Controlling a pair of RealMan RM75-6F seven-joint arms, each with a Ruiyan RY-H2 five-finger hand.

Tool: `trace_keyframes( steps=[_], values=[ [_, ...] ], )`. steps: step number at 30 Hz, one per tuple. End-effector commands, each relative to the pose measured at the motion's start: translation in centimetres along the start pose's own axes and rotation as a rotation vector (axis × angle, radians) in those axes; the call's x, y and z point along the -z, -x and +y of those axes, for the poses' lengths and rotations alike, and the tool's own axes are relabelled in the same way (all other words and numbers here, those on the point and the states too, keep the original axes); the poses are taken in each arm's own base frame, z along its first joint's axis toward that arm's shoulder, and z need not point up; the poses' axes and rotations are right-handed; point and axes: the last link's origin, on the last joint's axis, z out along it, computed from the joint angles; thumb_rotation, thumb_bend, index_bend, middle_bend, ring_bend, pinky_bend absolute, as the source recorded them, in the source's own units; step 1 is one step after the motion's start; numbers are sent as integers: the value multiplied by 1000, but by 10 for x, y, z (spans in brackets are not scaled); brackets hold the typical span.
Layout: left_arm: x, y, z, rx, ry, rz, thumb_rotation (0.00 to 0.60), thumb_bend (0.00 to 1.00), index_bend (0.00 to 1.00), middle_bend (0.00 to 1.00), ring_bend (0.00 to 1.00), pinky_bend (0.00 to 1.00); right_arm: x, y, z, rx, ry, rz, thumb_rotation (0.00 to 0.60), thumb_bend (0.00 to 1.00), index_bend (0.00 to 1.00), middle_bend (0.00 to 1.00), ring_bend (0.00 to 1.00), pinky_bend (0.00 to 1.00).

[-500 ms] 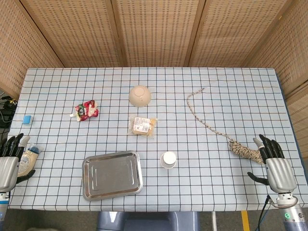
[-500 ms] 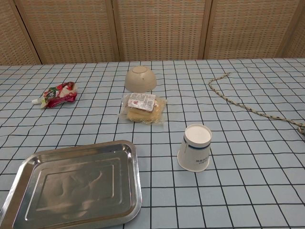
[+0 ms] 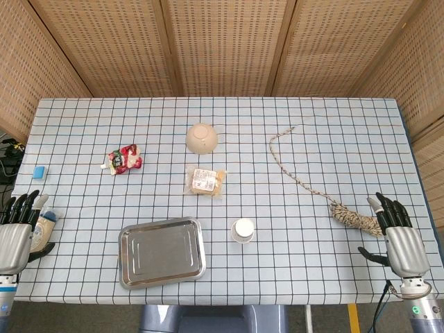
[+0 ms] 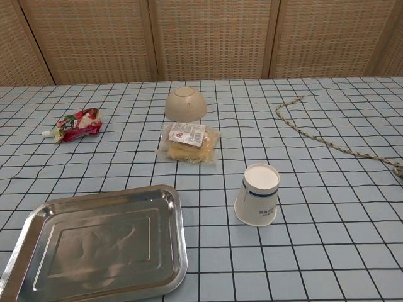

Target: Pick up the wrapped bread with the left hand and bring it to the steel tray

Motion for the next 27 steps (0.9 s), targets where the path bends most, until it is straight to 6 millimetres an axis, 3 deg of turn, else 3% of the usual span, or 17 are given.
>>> trace_keyframes(
  steps=[1,7,14,17,20,27],
  values=[
    [-13,-7,9,-25,32,14,600,0,0,0,0,0,-2,-3,3,-10,9,8,600,66,37,0,0,0],
    [-52,-21,34,-45,95,7,600,0,0,0,0,0,-5,-7,5,-29,9,25,600,66,38,0,0,0],
    [-91,-22,71,-77,187,-46,600,0,0,0,0,0,-7,-10,7,-48,15,31,600,65,50,0,0,0],
    [-116,-19,97,-59,237,-103,600,0,0,0,0,0,-9,-13,9,-60,24,38,600,65,56,0,0,0],
    [-150,-14,140,-91,326,-144,600,0,0,0,0,0,-12,-14,15,-79,49,31,600,65,63,0,0,0],
    [-188,0,200,-163,388,-180,600,0,0,0,0,49,-17,-15,25,-99,82,22,600,65,101,0,0,0]
  ],
)
